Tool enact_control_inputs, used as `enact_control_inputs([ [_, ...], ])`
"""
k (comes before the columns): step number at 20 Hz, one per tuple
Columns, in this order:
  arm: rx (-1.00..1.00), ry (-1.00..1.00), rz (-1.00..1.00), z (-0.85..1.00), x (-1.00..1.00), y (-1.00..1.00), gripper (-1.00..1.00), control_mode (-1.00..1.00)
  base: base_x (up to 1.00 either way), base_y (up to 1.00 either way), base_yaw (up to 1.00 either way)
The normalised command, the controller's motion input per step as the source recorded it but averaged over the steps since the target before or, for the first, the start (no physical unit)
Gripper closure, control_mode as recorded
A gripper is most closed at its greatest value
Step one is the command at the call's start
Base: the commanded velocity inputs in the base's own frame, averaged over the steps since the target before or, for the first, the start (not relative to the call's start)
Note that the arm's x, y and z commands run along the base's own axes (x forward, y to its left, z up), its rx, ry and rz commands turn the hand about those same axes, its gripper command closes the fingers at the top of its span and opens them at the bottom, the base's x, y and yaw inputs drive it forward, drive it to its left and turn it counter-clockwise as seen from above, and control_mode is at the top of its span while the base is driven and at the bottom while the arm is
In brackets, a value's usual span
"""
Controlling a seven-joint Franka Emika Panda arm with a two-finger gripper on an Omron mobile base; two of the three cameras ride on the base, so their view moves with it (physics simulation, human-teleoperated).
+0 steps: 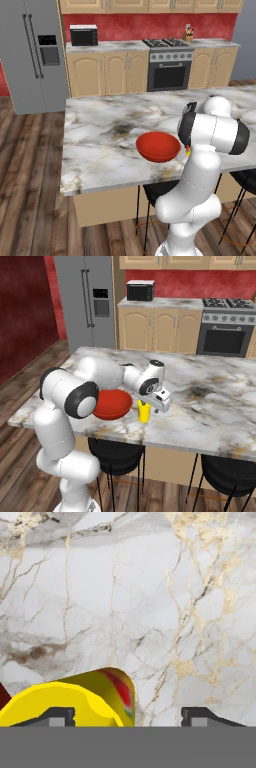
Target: Place the cup inside the bowl on the dining table and move the bowl to any counter.
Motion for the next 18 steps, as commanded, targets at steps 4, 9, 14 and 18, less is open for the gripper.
enact_control_inputs([
  [4, 0.0, 0.0, 0.0, 0.0, 0.0, 0.0, 1.0, -1.0, 0.0, 0.0, 0.0],
  [9, 0.0, 0.0, 0.0, 0.0, 0.0, 0.0, 1.0, -1.0, 0.0, 0.0, 0.0],
  [14, 0.0, 0.0, 0.0, 0.0, 0.0, 0.0, 1.0, -1.0, 0.0, 0.0, 0.0],
  [18, 0.0, 0.0, 0.0, 0.21, 0.0, 0.0, 1.0, -1.0, 0.0, 0.0, 0.0],
])
